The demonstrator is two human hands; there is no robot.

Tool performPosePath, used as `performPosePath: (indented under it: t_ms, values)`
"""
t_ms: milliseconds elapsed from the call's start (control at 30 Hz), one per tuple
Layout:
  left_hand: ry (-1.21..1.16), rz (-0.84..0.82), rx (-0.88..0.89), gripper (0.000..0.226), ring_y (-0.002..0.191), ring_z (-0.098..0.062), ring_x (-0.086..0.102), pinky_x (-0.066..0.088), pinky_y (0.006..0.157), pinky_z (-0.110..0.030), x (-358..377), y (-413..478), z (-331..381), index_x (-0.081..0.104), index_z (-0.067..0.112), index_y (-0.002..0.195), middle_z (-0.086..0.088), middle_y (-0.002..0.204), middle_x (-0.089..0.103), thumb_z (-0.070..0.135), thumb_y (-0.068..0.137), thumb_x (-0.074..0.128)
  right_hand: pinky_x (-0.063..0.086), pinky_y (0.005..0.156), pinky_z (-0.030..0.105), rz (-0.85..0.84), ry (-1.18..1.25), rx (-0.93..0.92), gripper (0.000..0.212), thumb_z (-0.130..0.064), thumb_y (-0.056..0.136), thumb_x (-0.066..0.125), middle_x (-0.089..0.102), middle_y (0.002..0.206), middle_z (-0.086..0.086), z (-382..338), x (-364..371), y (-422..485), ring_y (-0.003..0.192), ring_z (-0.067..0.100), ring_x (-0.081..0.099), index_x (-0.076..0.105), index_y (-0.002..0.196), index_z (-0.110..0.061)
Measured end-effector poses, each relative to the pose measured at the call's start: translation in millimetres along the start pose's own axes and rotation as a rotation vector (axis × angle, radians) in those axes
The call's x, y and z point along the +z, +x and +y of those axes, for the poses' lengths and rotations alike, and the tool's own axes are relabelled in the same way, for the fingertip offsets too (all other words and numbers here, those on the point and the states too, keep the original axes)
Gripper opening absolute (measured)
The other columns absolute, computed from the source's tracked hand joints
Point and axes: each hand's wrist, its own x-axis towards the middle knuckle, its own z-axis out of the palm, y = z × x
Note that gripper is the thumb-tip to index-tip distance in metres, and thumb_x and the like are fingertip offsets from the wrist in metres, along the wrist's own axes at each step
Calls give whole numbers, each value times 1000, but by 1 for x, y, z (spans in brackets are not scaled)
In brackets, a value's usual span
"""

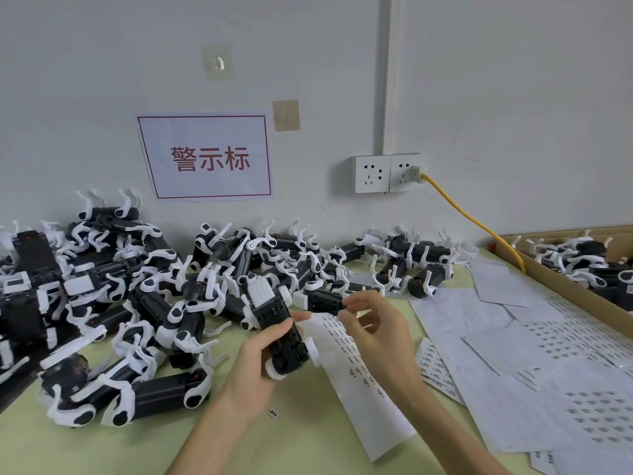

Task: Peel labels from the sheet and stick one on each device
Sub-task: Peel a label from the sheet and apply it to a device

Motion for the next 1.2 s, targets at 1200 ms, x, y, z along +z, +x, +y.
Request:
performPosePath:
  t_ms: [1200]
  values:
    - [151,-146,114,49,132,-20,59,48,96,-38,-3,1,-2,73,16,119,-9,134,68,39,76,74,47,59,21,-231,194,225,14,-22,92,74,69,74,-3,-6,-1,0,63,11,59,75,78,-19]
